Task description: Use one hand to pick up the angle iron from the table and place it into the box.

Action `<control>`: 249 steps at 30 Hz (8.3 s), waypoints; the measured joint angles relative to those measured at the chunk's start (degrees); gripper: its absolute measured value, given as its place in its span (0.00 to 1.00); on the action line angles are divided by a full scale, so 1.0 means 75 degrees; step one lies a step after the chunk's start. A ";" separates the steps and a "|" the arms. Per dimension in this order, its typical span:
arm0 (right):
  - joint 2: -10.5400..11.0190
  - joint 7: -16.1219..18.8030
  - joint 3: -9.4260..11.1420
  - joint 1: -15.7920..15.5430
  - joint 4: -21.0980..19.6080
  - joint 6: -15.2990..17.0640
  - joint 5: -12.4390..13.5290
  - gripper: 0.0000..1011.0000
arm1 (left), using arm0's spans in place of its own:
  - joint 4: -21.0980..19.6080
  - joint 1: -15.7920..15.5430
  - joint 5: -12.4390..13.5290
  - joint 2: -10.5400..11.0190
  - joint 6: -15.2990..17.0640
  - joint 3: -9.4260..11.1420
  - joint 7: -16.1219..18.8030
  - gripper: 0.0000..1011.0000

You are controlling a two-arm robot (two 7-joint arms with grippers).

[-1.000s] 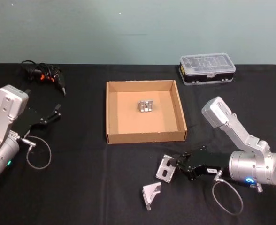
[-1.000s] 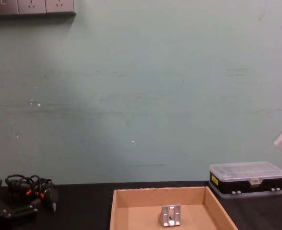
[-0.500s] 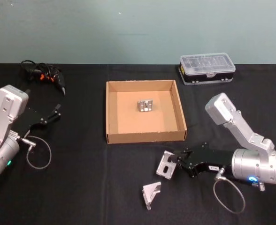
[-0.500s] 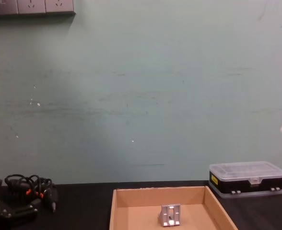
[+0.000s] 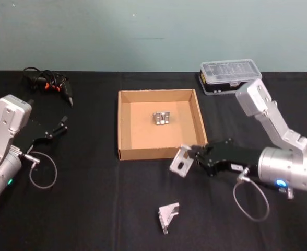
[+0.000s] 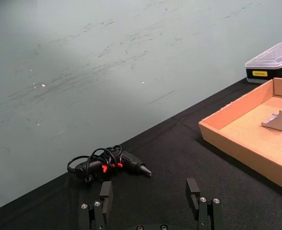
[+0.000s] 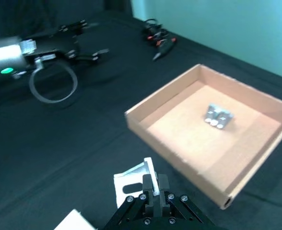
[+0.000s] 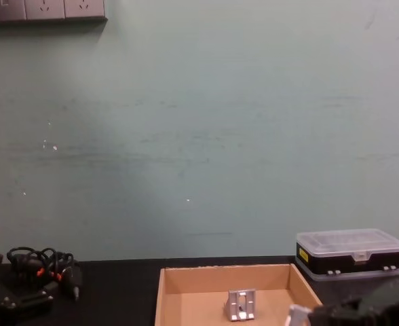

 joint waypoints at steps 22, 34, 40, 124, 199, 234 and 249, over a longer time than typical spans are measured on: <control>-0.2363 -0.2209 -0.0202 0.1700 0.2285 0.1228 -0.0781 0.08 | 0.0000 0.0000 0.0000 0.0000 0.0000 0.0000 0.0000 0.99; -0.2892 -0.2569 -0.0165 0.1998 0.3128 0.1109 -0.1183 0.08 | -0.0001 0.0000 0.0000 0.0000 0.0000 0.0000 0.0000 0.99; -0.2963 -0.2558 -0.0155 0.2052 0.3267 0.1057 -0.1241 0.08 | 0.0000 0.0000 0.0000 0.0000 0.0000 0.0001 0.0000 0.99; 0.0684 0.1592 0.0259 -0.0698 -0.0340 -0.1409 -0.0769 0.99 | 0.0000 0.0000 0.0000 0.0000 0.0000 0.0000 0.0000 0.99; 0.0152 0.2681 -0.2004 0.1063 0.1844 -0.2667 -0.1650 0.99 | 0.0000 0.0000 0.0000 0.0000 0.0000 0.0001 0.0000 0.99; 0.0153 0.2683 -0.1997 0.1062 0.1841 -0.2664 -0.1659 0.25 | -0.0001 0.0000 0.0000 0.0000 0.0000 0.0001 0.0000 0.99; 0.0153 0.2683 -0.1997 0.1062 0.1841 -0.2663 -0.1658 0.06 | -0.0001 0.0000 0.0000 0.0000 0.0000 0.0001 0.0000 0.99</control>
